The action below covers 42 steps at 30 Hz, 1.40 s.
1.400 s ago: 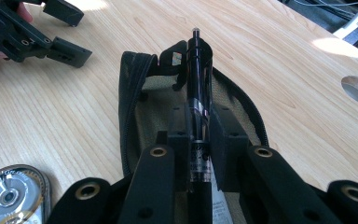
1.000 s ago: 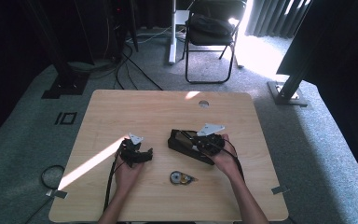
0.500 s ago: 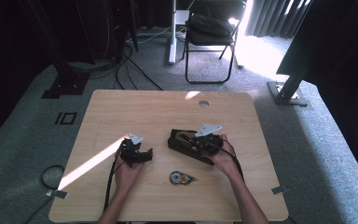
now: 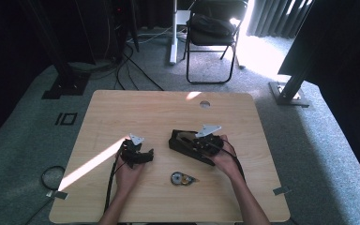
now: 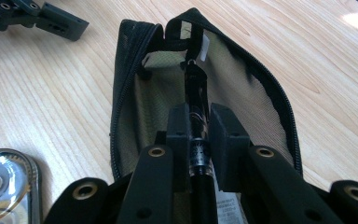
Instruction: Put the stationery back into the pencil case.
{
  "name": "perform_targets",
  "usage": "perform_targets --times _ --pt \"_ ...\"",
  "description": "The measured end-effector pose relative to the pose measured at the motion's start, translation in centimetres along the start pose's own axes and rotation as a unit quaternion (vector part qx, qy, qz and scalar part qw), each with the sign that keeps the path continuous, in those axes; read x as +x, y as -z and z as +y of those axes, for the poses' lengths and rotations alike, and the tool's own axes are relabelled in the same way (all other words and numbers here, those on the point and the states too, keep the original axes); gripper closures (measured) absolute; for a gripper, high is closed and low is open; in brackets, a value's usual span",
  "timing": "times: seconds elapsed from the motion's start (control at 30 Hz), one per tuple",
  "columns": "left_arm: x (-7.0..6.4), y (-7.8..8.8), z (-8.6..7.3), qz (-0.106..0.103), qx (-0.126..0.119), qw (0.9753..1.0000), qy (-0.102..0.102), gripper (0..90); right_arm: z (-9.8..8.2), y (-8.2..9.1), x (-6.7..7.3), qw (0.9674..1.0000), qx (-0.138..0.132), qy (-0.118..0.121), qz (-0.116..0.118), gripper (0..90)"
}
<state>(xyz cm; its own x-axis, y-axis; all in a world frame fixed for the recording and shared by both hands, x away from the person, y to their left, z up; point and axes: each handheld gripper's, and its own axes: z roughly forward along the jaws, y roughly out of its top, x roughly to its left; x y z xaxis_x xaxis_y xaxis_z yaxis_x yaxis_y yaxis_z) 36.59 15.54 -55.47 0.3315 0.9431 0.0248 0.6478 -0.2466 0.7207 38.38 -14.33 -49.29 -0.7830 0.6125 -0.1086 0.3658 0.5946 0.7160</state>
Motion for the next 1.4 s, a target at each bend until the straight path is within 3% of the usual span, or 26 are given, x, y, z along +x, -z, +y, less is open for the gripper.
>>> perform_targets --times 0.27,0.5,0.9,1.03,1.4 --pt "0.0 0.0 0.0 0.000 -0.001 1.0000 0.001 18.5 0.2 0.3 -0.2 1.0000 -0.008 -0.004 -0.004 76.6" --pt "0.0 0.0 0.0 0.000 0.000 1.0000 0.000 18.5 0.4 1.6 0.1 0.9996 -0.027 -0.006 -0.010 75.3" --pt "0.0 0.0 0.0 0.000 0.001 1.0000 -0.001 18.5 0.4 3.3 1.8 0.9987 -0.051 -0.001 -0.009 72.4" --pt "0.0 0.0 0.0 0.000 0.001 1.0000 -0.001 18.5 0.1 3.8 2.3 0.9978 -0.065 -0.010 -0.001 72.1" --pt "0.0 0.0 0.0 0.000 0.001 1.0000 -0.001 18.5 -0.9 4.1 3.7 0.9972 -0.073 -0.012 0.006 70.7"
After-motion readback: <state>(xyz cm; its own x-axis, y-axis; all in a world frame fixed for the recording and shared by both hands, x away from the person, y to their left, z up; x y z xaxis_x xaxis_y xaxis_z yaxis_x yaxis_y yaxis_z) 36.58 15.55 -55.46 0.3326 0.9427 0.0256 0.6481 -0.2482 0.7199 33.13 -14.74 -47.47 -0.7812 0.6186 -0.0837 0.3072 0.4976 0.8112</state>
